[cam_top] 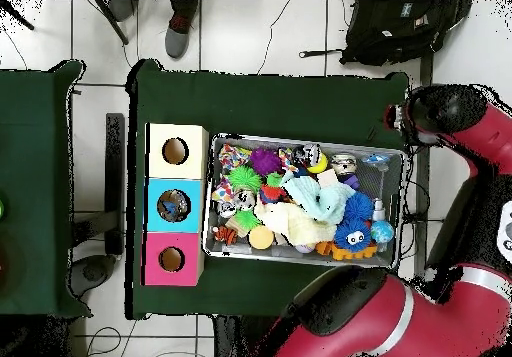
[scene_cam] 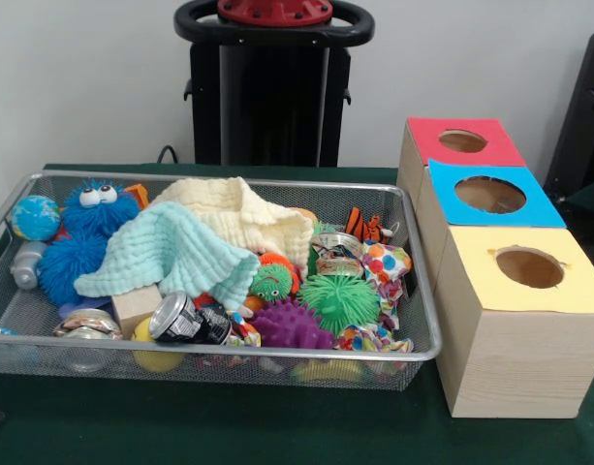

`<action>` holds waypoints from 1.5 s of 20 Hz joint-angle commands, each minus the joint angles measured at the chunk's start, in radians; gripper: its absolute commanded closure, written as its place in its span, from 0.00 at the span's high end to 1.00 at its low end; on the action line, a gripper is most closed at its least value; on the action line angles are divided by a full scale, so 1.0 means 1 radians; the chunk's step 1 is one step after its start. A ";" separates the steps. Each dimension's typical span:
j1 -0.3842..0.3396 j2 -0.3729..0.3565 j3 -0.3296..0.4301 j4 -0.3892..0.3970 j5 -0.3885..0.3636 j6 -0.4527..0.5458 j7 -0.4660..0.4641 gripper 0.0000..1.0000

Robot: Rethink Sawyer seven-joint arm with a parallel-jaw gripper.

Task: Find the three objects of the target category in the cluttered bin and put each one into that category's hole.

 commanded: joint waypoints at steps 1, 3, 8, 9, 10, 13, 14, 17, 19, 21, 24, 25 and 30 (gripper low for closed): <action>0.005 -0.138 -0.007 0.290 -0.050 -0.062 0.091 1.00; 0.007 -0.148 -0.011 0.316 -0.050 -0.071 0.106 1.00; 0.015 -0.178 -0.022 0.359 -0.050 -0.082 0.126 1.00; 0.017 -0.184 -0.024 0.367 -0.050 -0.085 0.129 1.00; 0.016 -0.197 -0.021 0.399 -0.050 -0.108 0.132 1.00; 0.006 -0.227 -0.014 0.498 -0.049 -0.198 0.158 1.00; 0.004 -0.235 -0.014 0.523 -0.048 -0.217 0.166 1.00; 0.007 -0.274 -0.025 0.614 -0.047 -0.286 0.208 1.00; 0.025 -0.313 -0.051 0.674 -0.047 -0.326 0.251 1.00; 0.050 -0.356 -0.086 0.730 -0.043 -0.338 0.294 1.00; 0.103 -0.411 -0.154 0.802 -0.025 -0.325 0.358 1.00; 0.116 -0.425 -0.168 0.823 -0.022 -0.339 0.366 1.00; 0.174 -0.479 -0.214 0.958 0.011 -0.439 0.429 1.00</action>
